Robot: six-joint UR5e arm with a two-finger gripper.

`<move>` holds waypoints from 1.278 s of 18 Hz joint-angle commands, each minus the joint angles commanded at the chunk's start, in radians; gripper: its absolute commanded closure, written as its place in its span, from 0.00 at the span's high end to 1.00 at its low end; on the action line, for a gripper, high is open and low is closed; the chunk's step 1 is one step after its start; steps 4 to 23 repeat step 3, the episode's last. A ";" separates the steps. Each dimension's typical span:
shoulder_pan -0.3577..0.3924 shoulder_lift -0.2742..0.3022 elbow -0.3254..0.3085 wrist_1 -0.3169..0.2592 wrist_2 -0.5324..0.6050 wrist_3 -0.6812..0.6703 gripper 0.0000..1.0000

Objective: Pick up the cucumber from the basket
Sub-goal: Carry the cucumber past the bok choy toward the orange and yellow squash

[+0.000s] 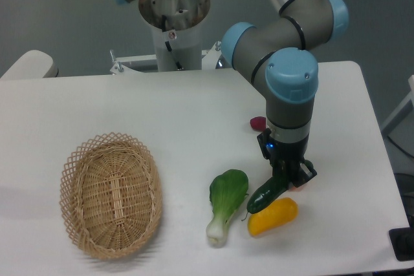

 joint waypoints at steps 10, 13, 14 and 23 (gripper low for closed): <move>0.000 0.000 0.002 0.002 0.000 0.000 0.32; 0.000 0.000 0.002 0.002 0.000 0.000 0.32; 0.000 0.000 0.002 0.002 0.000 0.000 0.32; 0.000 0.000 0.002 0.002 0.000 0.000 0.32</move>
